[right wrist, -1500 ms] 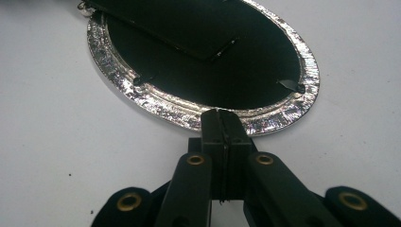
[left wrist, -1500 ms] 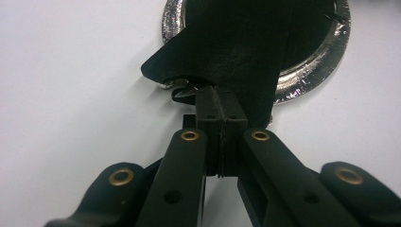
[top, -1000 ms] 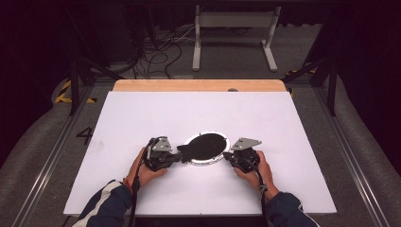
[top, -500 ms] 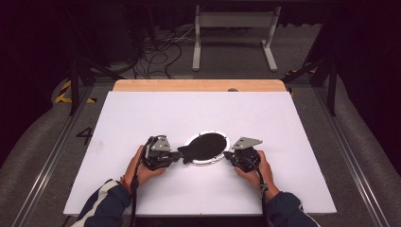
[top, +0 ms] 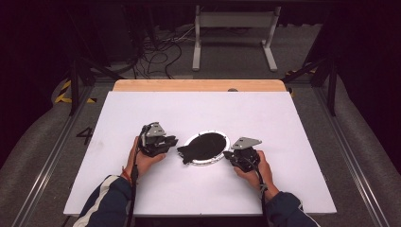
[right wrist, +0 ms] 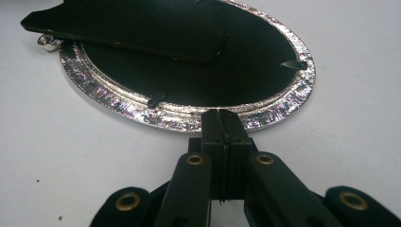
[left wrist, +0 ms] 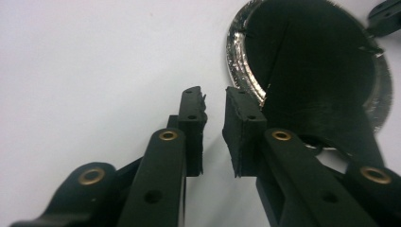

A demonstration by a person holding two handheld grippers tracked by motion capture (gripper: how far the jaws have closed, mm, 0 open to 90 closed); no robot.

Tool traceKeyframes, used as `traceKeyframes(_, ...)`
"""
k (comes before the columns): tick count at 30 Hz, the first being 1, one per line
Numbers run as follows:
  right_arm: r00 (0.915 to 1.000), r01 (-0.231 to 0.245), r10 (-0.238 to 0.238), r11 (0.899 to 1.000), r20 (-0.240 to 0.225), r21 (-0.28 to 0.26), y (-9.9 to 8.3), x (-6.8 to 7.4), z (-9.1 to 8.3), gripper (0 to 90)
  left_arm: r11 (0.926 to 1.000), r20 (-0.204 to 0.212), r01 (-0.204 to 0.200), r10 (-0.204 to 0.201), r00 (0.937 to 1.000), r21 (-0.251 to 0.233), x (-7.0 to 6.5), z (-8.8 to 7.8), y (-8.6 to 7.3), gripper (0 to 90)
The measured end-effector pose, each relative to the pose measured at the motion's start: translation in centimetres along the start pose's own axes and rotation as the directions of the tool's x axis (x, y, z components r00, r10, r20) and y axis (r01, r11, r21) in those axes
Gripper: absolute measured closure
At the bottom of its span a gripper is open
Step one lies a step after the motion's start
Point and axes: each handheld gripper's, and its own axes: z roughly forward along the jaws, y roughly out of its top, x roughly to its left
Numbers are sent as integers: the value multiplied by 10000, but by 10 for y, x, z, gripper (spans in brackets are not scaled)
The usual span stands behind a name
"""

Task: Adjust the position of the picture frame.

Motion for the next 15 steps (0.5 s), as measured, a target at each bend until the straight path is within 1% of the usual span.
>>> traceKeyframes(1,10000,4,-4,10000,-14,-6,0,0,0,900,9998,3,25,-25,10000,194,-1,4,-1,720)
traceKeyframes(2,10000,11,-11,10000,-16,-8,0,0,0,900,9994,2,-111,111,9999,325,-2,5,0,722)
traceKeyframes(3,10000,-1,1,10000,-14,-10,0,0,0,900,9999,111,-17,15,9999,161,-3,4,0,724)
traceKeyframes(4,10000,-34,34,10000,-4,-7,0,0,0,900,9999,148,24,-26,9999,158,-3,4,0,731)
traceKeyframes(5,10000,-58,58,10000,-3,6,0,0,0,900,9996,155,-22,17,9999,276,-3,5,0,734)
traceKeyframes(7,9999,-104,104,9999,-19,10,0,0,0,900,9994,217,-65,57,9997,350,-3,4,0,734)
traceKeyframes(8,9999,-116,116,9999,-16,6,0,0,0,900,9991,206,-203,195,9996,383,-3,4,0,744)
traceKeyframes(11,9999,-110,110,9999,-12,15,1,0,0,900,9990,330,-144,130,9994,429,-5,3,-1,756)
traceKeyframes(13,9999,-101,101,9999,-6,15,0,0,0,900,9987,374,-211,194,9991,455,-5,3,-1,755)
traceKeyframes(14,9999,-101,101,9999,-6,15,0,0,0,900,9981,458,-316,292,9985,538,-5,2,-1,755)
traceKeyframes(15,10000,-97,97,10000,-5,15,1,0,0,900,9983,514,-256,229,9984,528,-6,1,-1,754)
